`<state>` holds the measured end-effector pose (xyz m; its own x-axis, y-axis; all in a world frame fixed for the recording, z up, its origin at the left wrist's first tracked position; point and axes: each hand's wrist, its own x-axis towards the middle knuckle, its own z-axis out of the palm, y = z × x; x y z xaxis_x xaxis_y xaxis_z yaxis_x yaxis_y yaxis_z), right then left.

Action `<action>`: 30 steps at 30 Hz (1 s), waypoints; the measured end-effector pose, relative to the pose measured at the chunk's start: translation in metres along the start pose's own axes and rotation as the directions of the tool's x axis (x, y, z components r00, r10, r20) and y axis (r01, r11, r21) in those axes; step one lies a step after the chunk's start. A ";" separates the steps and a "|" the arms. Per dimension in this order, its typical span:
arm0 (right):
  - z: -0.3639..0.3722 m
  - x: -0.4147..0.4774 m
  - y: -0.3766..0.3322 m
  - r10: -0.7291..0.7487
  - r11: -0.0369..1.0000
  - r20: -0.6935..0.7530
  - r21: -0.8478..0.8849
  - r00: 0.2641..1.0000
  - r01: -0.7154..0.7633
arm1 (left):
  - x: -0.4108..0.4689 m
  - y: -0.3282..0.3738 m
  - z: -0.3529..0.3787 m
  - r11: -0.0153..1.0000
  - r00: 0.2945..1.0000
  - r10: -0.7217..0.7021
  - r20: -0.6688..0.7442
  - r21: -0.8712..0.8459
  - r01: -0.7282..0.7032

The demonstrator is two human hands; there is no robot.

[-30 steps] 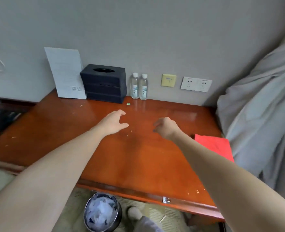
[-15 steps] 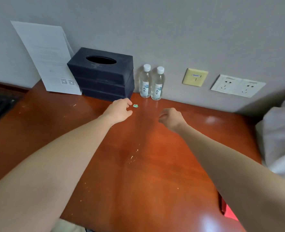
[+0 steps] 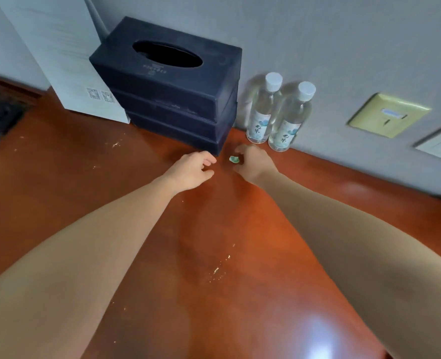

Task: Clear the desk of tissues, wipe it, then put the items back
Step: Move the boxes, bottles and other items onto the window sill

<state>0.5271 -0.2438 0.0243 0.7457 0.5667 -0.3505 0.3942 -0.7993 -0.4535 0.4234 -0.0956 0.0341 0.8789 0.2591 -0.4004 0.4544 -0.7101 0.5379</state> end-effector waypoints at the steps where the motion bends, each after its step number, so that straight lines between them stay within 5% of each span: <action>1: 0.004 0.006 0.000 -0.019 1.000 -0.002 -0.023 1.000 0.019 | 0.002 -0.004 0.000 1.000 1.000 -0.005 -0.002 0.001 0.005; 8: 0.019 0.013 -0.006 -0.050 0.997 -0.111 -0.059 0.993 0.044 | -0.004 -0.030 0.001 0.999 1.000 -0.013 -0.027 -0.034 0.012; 15: 0.029 -0.030 -0.024 0.068 0.997 0.003 0.034 0.998 -0.068 | -0.052 -0.050 -0.004 0.998 0.997 -0.041 -0.068 -0.040 0.038; 30: 0.139 -0.255 -0.144 -0.091 0.995 0.123 0.059 0.988 0.084 | -0.328 -0.151 0.024 0.993 0.967 -0.117 -0.227 -0.018 0.116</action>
<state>0.2056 -0.2454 0.0655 0.6348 0.6573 -0.4063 0.4234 -0.7357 -0.5287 0.0629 -0.0889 0.0660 0.8298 0.4817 -0.2819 0.5554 -0.6636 0.5011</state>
